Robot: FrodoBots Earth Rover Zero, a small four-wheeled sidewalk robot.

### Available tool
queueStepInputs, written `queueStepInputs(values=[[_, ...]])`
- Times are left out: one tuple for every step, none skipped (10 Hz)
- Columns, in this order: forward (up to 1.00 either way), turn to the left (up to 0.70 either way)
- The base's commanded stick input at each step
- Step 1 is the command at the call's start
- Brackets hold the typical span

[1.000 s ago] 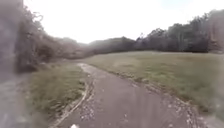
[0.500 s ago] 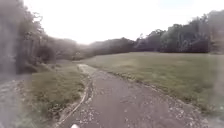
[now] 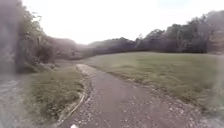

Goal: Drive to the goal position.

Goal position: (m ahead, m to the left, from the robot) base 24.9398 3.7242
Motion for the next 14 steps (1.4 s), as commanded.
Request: queueStepInputs(values=[[0.0,-1.0],[0.0,-1.0],[0.0,-1.0],[0.0,-0.75],[0.0,-0.43],[0.0,-0.11],[0.0,0.0],[0.0,0.0],[0.0,0.0],[0.0,0.0],[0.0,0.0],[0.0,0.0],[0.51,0.0],[1.0,0.0]])
